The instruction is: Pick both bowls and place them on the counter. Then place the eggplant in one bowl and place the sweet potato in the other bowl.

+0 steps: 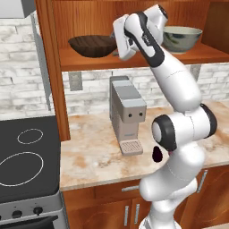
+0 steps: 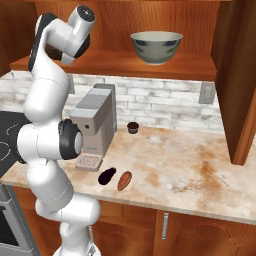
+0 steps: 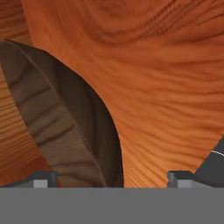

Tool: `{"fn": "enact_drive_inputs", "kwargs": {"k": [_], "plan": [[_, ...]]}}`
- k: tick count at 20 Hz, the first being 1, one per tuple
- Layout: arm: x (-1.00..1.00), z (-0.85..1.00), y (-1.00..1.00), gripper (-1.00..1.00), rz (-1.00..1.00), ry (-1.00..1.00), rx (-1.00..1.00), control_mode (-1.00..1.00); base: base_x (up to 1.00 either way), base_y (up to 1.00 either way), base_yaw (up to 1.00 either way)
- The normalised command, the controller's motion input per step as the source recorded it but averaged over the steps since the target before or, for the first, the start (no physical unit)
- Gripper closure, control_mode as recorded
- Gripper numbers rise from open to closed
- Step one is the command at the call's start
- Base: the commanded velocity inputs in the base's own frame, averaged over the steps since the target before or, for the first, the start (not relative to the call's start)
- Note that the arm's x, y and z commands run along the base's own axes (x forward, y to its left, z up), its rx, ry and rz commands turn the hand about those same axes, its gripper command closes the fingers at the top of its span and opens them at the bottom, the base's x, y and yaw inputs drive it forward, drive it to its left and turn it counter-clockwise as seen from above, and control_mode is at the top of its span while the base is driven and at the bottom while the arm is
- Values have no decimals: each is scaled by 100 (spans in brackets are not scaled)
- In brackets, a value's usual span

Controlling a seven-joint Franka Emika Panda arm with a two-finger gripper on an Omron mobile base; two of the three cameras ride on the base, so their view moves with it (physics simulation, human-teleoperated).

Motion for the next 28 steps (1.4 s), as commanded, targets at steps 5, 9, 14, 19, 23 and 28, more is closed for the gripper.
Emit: {"fn": "enact_drive_inputs", "kwargs": {"k": [5,9,14,19,23,28], "plan": [[39,-11,18,-100,0,1,0,-100,0,0,0],[27,-4,9,-100,0,0,0,-100,0,0,0],[8,-8,14,100,0,2,0,-100,0,0,0],[-2,-14,8,100,0,6,3,-100,0,0,0],[-13,-7,2,100,0,9,10,-100,0,0,0],[-53,2,-11,100,0,4,12,-100,0,0,0]]}}
